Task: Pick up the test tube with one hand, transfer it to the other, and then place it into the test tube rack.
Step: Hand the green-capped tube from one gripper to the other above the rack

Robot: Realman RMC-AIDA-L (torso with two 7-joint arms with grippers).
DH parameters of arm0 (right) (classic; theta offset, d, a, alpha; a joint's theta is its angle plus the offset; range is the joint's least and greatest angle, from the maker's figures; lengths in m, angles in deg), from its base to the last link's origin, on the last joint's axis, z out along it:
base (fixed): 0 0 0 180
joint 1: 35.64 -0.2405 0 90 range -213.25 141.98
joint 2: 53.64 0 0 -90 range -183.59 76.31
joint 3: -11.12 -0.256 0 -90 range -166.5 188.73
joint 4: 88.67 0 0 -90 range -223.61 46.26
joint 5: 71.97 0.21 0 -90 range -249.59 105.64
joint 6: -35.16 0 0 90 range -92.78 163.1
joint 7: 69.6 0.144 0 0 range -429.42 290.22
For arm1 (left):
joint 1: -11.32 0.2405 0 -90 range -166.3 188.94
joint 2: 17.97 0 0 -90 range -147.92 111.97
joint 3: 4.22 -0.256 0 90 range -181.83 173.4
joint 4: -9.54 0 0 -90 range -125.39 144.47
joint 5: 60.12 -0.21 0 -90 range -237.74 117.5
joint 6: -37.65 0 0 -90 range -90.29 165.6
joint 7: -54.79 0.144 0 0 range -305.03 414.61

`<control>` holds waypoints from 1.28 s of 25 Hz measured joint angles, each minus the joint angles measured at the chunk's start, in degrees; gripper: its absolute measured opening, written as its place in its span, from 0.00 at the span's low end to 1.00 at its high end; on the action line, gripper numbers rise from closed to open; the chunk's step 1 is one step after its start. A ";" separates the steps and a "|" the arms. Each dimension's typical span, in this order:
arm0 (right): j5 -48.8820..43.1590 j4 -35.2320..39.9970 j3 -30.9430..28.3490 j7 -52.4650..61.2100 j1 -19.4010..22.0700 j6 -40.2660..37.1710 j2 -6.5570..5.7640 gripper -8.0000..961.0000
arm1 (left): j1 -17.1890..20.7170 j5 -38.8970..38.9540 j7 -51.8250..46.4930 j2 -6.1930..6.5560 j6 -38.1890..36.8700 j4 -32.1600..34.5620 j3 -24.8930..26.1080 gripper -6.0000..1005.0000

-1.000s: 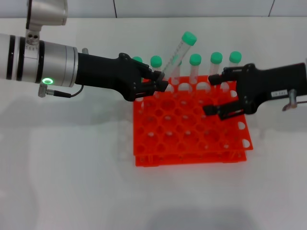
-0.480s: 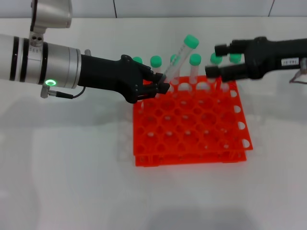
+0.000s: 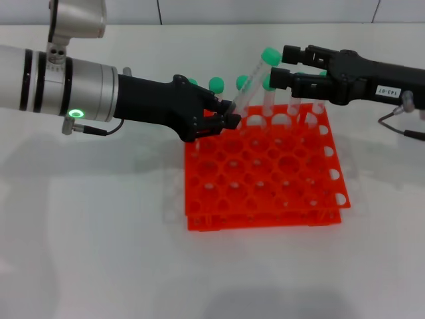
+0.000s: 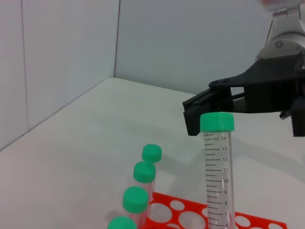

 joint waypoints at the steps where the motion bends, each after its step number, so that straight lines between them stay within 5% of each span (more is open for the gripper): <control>1: 0.81 -1.05 0.02 -1.10 0.03 -0.05 0.07 0.91 | -0.06 0.00 0.03 -0.09 0.00 0.01 0.00 0.26; 17: 14.33 -18.52 0.07 -22.02 -0.96 -0.27 0.80 0.91 | -1.46 -0.32 0.10 -1.11 0.66 -0.37 -0.09 0.28; 32: 16.07 -21.88 -0.03 -25.77 -0.83 0.08 0.78 0.90 | -1.70 -0.66 0.13 -1.26 0.67 -0.29 -0.09 0.29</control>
